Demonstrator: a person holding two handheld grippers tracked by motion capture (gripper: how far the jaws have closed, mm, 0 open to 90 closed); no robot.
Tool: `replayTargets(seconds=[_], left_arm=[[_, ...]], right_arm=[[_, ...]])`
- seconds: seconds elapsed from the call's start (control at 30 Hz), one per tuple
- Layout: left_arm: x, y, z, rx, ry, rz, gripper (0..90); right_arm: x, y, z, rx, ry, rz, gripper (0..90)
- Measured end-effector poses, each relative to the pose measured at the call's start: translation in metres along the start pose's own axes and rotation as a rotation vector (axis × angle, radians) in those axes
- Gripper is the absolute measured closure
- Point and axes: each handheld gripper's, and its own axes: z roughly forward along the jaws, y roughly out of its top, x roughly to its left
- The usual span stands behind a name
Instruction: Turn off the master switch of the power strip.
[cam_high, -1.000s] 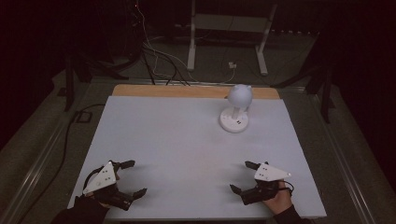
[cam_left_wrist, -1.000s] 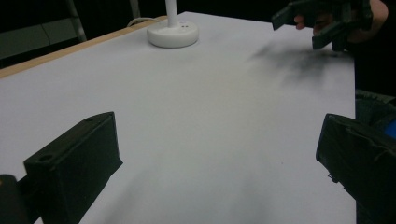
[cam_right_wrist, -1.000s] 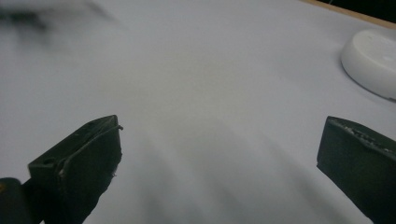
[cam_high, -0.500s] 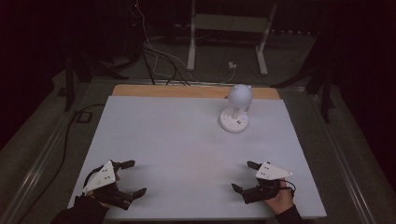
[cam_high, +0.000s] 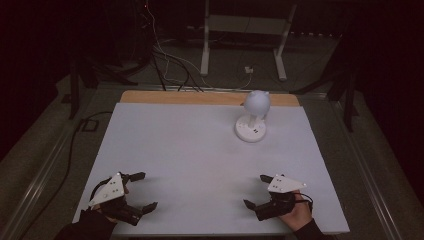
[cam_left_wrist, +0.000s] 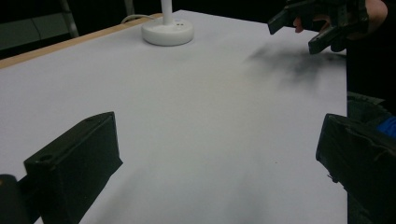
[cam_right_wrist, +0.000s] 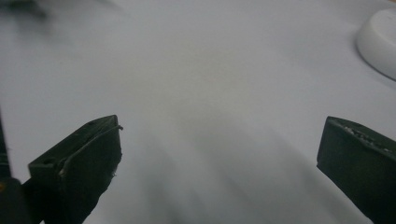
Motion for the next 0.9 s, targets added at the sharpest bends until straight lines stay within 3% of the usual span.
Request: replayTargets(seconds=[0.43,0.9], left_arm=[[-0.001,0.0,0.0,0.0,-0.009,0.005,0.2],[-0.001,0.001,0.0,-0.002,-0.012,0.003,0.2]], right_arm=[[0.008,0.026,-0.005,0.002,0.035,-0.018,0.0],[-0.009,0.055,-0.012,-0.03,0.001,-0.036,0.0]])
